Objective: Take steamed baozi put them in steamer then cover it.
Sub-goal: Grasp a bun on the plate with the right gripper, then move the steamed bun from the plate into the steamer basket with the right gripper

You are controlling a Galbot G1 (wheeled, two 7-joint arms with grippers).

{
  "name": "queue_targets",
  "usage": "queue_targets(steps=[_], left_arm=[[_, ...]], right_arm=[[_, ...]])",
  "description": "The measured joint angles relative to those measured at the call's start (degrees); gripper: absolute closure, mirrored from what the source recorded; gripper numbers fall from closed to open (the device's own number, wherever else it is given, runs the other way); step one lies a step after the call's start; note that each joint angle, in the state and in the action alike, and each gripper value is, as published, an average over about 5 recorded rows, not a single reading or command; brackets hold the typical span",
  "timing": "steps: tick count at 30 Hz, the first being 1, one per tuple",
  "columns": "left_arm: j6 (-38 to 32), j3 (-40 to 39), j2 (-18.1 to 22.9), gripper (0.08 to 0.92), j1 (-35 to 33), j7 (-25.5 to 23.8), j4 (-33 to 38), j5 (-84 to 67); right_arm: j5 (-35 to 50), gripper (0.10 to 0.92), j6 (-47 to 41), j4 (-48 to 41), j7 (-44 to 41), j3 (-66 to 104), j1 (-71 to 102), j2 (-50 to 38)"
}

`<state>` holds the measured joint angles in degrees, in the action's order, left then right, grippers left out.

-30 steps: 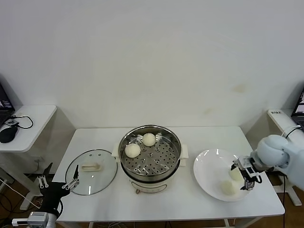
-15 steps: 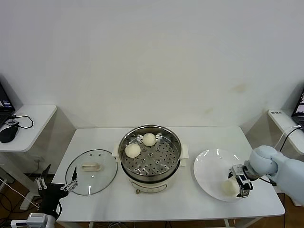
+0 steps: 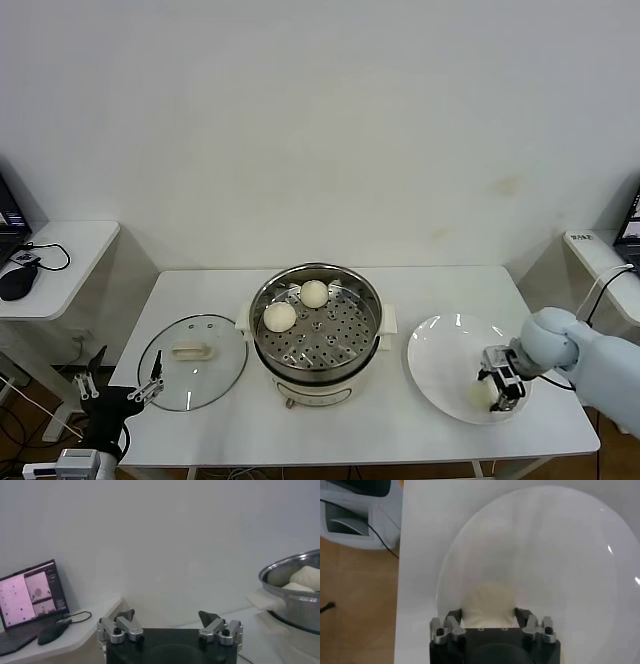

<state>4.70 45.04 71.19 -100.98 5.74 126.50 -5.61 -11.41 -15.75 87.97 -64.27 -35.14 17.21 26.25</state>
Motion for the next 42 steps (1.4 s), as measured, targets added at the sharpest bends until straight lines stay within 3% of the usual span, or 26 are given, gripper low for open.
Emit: queue_targets(steps=[20,30,42], left_arm=[[-0.2,-0.7,-0.7,0.177,1.1,0.0,-0.2,-0.2],[-0.2,0.0,-0.6,0.177,1.1,0.0,-0.5,-0.5],[-0.2,1.6,0.2,0.177,0.4,0.0,0.1,-0.7]], right_arm=[[11.3,0.389,-1.3,0.3,-2.5,-9.1,-27.3,1.1],[17.8,0.381,-2.4,2.5,-0.4,-17.3,-41.0,9.0],[21.7,0.380,0.3,3.9,4.7,-26.8,-45.3,21.4]])
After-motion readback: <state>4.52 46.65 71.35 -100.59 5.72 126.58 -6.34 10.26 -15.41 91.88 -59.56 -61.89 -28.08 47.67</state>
